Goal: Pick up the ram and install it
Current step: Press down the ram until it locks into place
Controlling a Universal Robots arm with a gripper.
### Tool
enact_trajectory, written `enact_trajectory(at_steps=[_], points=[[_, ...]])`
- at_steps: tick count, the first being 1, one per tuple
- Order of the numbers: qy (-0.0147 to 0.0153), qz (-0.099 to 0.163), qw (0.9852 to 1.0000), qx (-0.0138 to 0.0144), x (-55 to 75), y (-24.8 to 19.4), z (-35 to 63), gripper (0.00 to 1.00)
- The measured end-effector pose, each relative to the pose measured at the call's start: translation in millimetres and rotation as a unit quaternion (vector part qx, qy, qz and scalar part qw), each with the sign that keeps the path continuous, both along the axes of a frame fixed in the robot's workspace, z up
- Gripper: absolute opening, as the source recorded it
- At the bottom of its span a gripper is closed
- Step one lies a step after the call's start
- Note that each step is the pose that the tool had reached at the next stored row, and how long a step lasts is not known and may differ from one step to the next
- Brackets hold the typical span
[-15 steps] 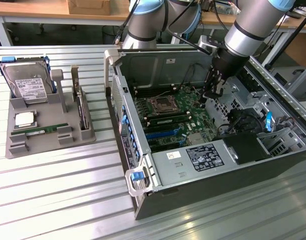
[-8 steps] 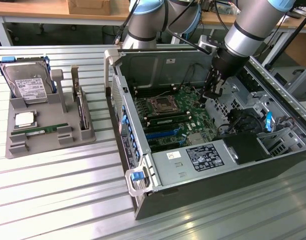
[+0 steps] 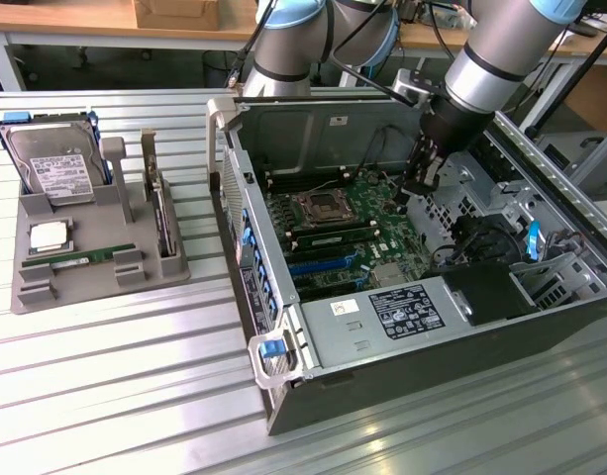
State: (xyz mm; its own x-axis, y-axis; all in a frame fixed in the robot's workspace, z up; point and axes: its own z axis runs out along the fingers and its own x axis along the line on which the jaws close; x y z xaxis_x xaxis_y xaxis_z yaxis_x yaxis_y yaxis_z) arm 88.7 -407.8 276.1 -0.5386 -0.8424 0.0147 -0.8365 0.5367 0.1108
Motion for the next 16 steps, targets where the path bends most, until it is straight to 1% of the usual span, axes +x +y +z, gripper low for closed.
enact_trajectory(at_steps=[5, 13, 16], points=[[0.0, -0.013, 0.9999, -0.0002, 0.0, 0.0, -0.5, 0.11], [0.0, -0.037, 0.9993, -0.0005, 0.0, 0.0, -1.4, 0.11], [0.0, -0.042, 0.9991, -0.0006, 0.0, 0.0, -1.6, 0.11]])
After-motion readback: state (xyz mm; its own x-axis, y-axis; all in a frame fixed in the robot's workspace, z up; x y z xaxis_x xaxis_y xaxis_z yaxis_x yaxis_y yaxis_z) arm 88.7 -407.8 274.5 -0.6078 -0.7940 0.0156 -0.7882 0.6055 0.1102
